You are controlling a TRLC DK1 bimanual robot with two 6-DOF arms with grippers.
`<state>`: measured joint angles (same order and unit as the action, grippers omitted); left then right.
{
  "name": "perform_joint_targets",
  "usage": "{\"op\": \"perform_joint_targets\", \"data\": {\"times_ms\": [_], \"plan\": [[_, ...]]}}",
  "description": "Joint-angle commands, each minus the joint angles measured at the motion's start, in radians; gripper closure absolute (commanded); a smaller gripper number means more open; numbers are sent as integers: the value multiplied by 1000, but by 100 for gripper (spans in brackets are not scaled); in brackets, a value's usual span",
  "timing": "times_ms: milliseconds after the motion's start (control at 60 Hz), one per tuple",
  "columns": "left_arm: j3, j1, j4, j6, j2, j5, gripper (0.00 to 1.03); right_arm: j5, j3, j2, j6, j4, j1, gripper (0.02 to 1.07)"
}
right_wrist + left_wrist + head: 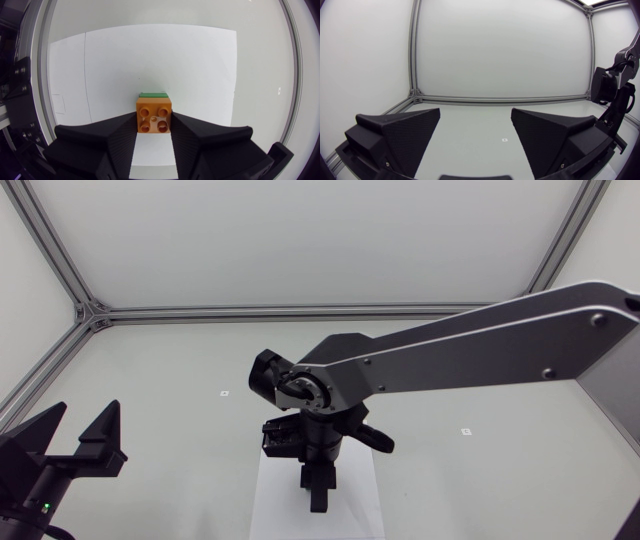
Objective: Pick up the orange 2x2 brick with the right arm and stack it on top of the green 2x2 brick in the center
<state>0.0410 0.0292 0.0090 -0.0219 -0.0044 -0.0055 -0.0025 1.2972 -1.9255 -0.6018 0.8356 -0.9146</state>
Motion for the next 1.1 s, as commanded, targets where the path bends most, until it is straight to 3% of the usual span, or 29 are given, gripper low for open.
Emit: {"op": "perform_joint_targets", "data": {"times_ms": [0,600,733,1083], "plan": [[-41,3,-14,13,-8,4,4,-1,11,-41,17,23,-4,83],[-41,3,-15,13,-8,4,4,-59,-30,-75,0,30,26,83],[-41,3,-15,13,-8,4,4,-4,-56,-76,22,-4,14,83],[-41,3,-15,13,-8,4,4,7,-35,-116,16,13,2,83]]}}
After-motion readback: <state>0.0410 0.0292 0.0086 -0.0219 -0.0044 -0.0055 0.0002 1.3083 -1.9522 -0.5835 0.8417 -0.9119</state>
